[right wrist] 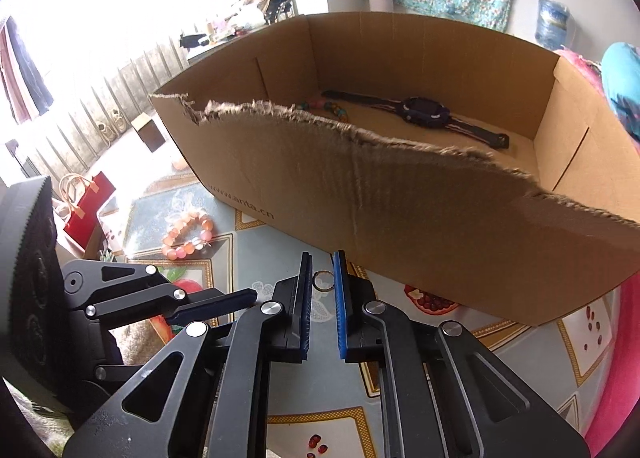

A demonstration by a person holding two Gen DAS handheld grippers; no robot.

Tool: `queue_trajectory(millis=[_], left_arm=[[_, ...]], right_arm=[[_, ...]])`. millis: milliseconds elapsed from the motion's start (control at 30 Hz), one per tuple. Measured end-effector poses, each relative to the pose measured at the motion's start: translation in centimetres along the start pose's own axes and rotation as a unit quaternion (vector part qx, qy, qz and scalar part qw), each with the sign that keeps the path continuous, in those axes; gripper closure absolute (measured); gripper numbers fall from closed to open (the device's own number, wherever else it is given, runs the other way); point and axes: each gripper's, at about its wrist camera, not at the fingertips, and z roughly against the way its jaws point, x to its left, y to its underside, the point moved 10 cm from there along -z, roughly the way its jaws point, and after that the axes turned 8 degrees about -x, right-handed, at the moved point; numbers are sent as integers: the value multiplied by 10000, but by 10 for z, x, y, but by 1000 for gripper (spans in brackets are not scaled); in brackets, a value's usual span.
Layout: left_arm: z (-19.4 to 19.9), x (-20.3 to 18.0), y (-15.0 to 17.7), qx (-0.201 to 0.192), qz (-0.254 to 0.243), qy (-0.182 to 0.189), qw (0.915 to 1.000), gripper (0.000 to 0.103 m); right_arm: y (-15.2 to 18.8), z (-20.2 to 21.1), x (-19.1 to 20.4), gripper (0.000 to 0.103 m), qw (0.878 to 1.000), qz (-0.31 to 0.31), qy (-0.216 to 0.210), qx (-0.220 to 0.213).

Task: Organize jewelry
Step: 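Close the right tool on the gold ring charm, then carry the gold ring charm with the right tool over the box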

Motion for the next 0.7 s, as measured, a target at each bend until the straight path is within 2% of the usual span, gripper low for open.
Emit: queue_trajectory(millis=[233,333,533,633,700], left_arm=[[11,3,-11,-145,-13,80,9999,90],[24,6,-25,-327,18,169,9993,90],[73,8,-84,-1146,-57,425,9925,90],[81,9,-113,-1301,-46,594,9897,90],[73,11,-129,-1227,-5,636,9904,90]], right_arm=[[-20,41,-8,94,9984,-210,-221,-481],[-32,62,-10,94,9960,-325,-389,-730],[-77,88,-7,94,9889,-469,-729,-1211],[-98,85,-18,94,9880,-497,-691,-1290],[-109,75,-31,94,9900,-505,-525,-1210]])
